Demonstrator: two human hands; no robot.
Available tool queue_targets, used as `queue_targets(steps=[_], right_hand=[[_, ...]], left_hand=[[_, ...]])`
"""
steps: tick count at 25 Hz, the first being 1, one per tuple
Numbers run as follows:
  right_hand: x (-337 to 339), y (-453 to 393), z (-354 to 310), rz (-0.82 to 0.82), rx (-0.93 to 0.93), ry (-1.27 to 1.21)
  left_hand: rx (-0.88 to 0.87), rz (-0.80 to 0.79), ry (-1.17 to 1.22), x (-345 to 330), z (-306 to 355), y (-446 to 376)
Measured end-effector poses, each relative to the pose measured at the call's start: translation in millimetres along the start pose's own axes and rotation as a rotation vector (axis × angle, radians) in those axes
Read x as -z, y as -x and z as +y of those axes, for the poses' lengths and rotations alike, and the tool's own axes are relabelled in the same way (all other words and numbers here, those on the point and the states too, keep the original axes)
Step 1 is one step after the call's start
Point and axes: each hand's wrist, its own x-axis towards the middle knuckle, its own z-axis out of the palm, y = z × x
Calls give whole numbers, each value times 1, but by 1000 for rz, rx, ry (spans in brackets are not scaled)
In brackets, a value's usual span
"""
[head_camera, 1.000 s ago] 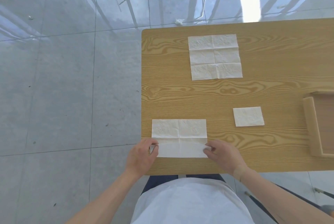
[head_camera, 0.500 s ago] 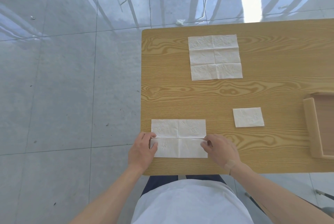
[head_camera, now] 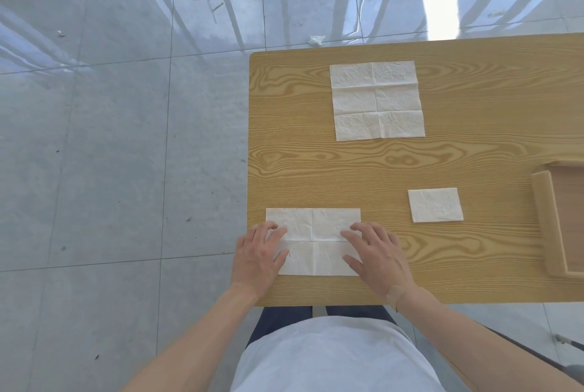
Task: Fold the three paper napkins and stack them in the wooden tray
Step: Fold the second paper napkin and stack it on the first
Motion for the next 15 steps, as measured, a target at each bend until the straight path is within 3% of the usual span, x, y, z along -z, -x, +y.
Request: queue_targets(steps=[5,15], right_hand=[[1,-6,6,18,58,12],[0,-14,9,21,32,-67]], left_hand=[[-110,-21,-73,8,-6,-12],[-109,11,-14,11,-2,-15]])
